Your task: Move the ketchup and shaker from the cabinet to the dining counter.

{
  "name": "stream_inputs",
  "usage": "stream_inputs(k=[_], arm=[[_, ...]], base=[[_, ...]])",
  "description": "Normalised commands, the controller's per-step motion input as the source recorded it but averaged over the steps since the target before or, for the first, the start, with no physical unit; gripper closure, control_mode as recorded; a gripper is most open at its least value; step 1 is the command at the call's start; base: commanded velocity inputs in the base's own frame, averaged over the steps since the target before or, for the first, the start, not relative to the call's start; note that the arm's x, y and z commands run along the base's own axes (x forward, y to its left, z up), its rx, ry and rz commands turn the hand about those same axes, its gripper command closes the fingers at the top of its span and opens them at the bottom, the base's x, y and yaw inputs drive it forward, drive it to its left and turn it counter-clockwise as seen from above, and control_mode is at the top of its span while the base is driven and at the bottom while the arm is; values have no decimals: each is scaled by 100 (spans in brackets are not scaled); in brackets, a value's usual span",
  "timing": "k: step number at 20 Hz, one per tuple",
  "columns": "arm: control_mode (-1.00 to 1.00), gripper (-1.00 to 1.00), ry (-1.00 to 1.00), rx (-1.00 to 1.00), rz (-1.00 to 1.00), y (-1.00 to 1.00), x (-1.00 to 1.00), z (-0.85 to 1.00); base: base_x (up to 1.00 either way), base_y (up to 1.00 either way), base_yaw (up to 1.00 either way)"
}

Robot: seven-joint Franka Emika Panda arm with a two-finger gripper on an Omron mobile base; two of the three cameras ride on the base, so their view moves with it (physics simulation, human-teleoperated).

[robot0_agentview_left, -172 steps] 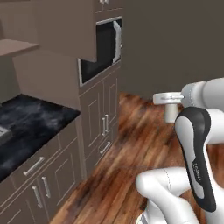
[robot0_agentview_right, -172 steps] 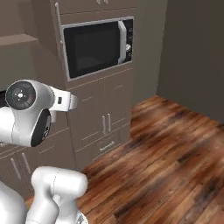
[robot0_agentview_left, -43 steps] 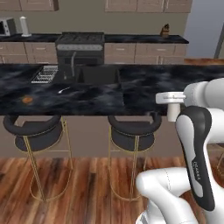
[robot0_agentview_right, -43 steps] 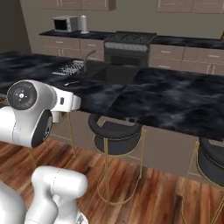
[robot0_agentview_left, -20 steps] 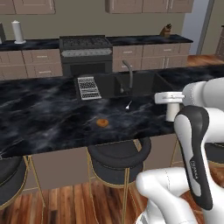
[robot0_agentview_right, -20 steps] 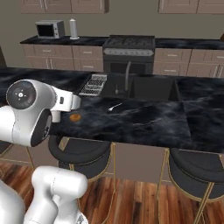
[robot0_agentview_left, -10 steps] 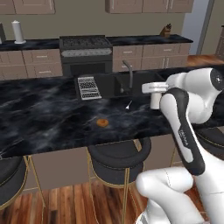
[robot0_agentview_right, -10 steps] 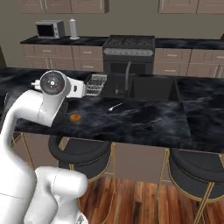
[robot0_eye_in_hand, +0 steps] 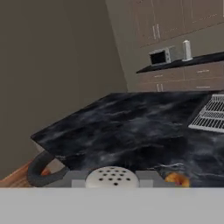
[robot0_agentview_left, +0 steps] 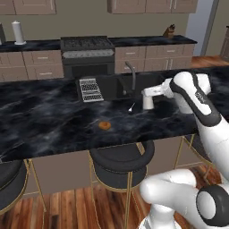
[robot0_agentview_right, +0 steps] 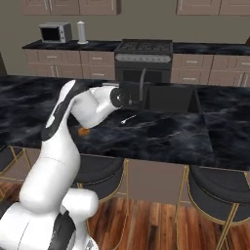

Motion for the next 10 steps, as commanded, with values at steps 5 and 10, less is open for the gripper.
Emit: stream_inputs(k=[5, 10], arm=[[-100, 100, 0, 7, 44, 4, 95, -58], [-100, 100, -2, 0, 28, 7, 86, -56]], base=[[0, 0, 0], [0, 0, 0]])
